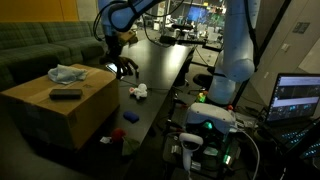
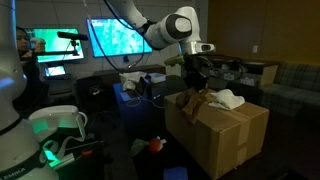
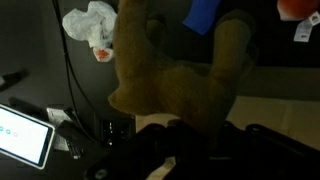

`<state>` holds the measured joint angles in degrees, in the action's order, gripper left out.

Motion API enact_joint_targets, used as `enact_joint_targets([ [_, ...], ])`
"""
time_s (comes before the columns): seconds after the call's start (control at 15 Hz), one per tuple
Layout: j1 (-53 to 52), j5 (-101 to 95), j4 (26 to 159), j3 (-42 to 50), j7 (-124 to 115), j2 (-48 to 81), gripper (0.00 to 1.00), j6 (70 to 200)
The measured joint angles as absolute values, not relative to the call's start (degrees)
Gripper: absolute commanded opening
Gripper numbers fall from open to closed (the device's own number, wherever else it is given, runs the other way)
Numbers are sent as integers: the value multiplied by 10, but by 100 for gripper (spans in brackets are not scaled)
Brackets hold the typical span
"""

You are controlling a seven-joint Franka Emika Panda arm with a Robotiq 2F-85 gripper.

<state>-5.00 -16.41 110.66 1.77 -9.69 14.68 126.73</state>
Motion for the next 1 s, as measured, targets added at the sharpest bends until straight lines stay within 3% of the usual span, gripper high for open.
enact_joint_targets([
  [1.0, -115, -179, 898, 19, -133, 362, 9, 1236],
])
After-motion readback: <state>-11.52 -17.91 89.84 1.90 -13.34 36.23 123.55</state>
